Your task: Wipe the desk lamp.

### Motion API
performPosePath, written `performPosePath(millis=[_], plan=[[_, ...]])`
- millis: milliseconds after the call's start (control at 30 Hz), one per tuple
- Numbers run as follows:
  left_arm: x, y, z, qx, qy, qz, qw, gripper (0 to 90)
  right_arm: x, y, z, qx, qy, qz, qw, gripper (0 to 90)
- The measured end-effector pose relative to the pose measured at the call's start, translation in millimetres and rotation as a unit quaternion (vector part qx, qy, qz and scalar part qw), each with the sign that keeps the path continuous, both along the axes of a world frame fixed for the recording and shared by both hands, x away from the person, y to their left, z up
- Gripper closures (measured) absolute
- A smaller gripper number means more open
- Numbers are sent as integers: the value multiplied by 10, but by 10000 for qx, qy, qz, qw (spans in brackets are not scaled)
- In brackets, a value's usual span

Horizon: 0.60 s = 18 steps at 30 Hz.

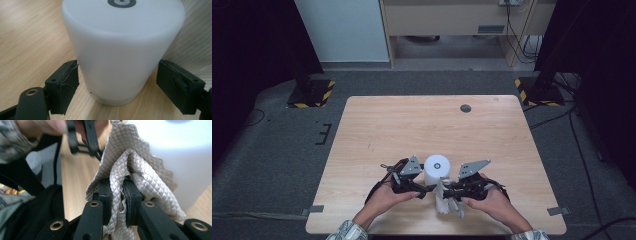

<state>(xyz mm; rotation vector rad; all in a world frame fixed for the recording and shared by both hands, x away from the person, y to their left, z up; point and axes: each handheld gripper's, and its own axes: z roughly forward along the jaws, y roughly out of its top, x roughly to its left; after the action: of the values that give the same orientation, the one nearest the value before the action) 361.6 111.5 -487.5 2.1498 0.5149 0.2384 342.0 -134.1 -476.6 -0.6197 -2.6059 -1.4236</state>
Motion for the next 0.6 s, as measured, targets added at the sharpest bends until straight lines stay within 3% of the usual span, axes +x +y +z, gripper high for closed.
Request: performPosePath(millis=[133, 233, 367, 600], plan=[[0, -1, -2, -3, 6, -1, 10000, 182, -17, -5, 126, 246, -78, 12, 9997, 792], [-1, 7, -3, 8, 5, -13, 10000, 188, -18, 3, 135, 253, -101, 23, 9996, 792], [-5, 35, 7, -3, 7, -59, 10000, 195, -5, 19, 53, 116, -37, 14, 9999, 792], [-20, 116, 89, -213, -40, -94, 9997, 185, 9, 46, -56, -78, 39, 20, 10000, 791]])
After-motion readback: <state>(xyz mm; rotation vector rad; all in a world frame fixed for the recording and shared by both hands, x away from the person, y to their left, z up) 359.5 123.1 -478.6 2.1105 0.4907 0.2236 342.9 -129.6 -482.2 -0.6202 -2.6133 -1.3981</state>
